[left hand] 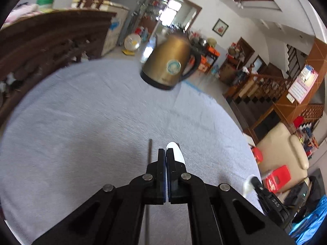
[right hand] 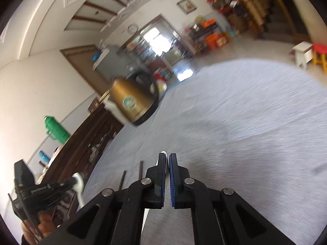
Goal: Organize utensils
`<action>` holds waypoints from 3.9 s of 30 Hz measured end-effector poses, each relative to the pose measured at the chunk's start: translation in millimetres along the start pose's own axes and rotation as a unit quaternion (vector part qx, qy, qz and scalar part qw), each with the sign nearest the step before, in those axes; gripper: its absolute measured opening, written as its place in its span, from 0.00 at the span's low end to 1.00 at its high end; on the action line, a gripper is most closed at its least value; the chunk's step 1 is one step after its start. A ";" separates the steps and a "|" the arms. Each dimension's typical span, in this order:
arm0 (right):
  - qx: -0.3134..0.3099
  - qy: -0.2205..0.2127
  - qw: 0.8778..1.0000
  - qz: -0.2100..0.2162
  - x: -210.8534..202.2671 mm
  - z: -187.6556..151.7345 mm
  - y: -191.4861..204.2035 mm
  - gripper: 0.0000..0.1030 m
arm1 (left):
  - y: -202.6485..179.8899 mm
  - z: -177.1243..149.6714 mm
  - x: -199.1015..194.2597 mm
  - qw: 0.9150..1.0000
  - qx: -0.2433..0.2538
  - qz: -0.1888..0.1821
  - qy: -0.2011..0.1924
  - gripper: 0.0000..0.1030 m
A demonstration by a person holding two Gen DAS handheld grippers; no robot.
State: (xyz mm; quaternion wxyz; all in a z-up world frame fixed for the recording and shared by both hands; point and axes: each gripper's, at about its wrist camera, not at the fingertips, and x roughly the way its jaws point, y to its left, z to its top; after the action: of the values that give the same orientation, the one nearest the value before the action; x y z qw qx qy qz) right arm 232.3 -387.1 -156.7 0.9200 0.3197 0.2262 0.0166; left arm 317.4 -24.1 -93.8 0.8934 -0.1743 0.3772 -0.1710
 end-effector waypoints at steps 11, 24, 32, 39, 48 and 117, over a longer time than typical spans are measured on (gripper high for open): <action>-0.027 -0.115 0.991 -0.067 -139.1 -1.0 25.4 0.04 | 21.0 -37.7 -103.7 0.996 -0.022 0.008 -0.081 0.01; -0.118 -0.209 0.969 -0.056 -222.6 -26.5 124.7 0.04 | -21.9 -68.3 -182.2 0.987 0.022 -0.009 -0.160 0.01; -0.219 -0.242 0.941 -0.085 -196.2 -75.5 183.9 0.04 | -58.5 -97.2 -178.3 0.971 0.087 0.028 -0.220 0.01; -0.265 -0.223 0.932 -0.110 -166.0 -102.7 187.8 0.04 | -70.8 -114.9 -156.7 0.961 0.135 0.062 -0.233 0.01; -0.281 -0.195 0.935 -0.095 -168.0 -113.4 170.0 0.04 | -85.6 -140.4 -140.9 0.953 0.196 0.068 -0.220 0.01; -0.154 -0.157 0.972 -0.085 -227.2 -80.4 113.8 0.52 | -18.7 -133.1 -164.0 0.964 0.127 0.203 -0.118 0.71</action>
State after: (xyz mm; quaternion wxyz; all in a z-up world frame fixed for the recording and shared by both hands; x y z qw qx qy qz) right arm 7.1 -289.7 -52.5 0.9802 0.1521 0.1004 -0.0774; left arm 108.7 6.8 -72.0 0.9622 0.0018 0.2722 -0.0113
